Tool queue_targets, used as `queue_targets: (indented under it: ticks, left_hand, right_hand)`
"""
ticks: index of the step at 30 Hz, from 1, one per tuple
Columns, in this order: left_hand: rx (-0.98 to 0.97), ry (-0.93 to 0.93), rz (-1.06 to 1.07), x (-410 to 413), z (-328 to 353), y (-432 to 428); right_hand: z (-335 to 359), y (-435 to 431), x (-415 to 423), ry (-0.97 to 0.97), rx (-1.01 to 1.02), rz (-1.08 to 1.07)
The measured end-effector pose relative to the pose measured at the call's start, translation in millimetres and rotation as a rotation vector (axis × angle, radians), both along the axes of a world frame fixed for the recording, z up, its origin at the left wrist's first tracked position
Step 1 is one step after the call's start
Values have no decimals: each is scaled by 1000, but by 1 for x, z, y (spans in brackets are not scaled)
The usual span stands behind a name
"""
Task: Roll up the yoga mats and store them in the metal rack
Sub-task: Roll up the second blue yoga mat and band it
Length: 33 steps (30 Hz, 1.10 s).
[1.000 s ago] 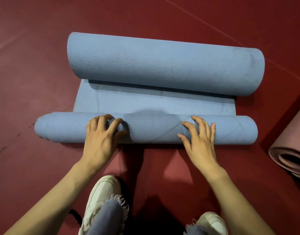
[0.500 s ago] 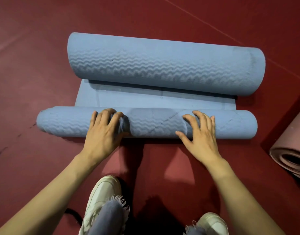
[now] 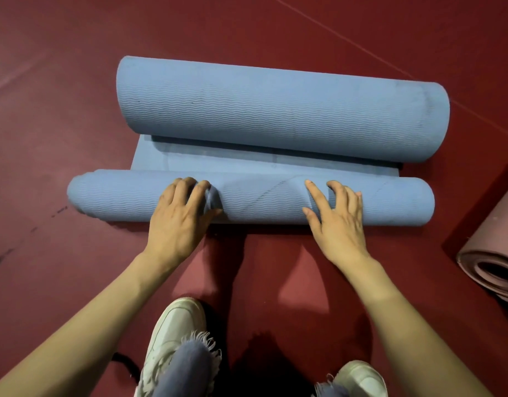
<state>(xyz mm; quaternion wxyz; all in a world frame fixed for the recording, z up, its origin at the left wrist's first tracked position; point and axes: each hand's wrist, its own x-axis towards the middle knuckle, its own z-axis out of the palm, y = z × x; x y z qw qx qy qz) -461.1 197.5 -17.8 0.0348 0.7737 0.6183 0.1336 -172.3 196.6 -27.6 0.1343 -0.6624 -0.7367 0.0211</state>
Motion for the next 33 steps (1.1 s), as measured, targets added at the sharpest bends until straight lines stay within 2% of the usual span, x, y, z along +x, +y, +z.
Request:
queue_targets:
  ticks: [4, 9, 12, 16, 22, 33]
  left_hand:
    - [-64, -70, -61, -7, -6, 5]
    - [-39, -191, -164, -20, -6, 17]
    - [-42, -102, -277, -25, -7, 32]
    - [-101, -7, -301, -24, -14, 47]
    - [-36, 46, -273, -18, -8, 62]
    - [86, 7, -256, -12, -9, 32]
  right_hand:
    - [-3, 12, 0, 59, 20, 14]
    - [-1, 26, 4, 196, 59, 70]
    - [2, 35, 13, 95, -52, 179]
    - [8, 49, 17, 0, -203, 249]
    - [14, 62, 9, -76, -194, 213]
    - [21, 42, 8, -56, -144, 224]
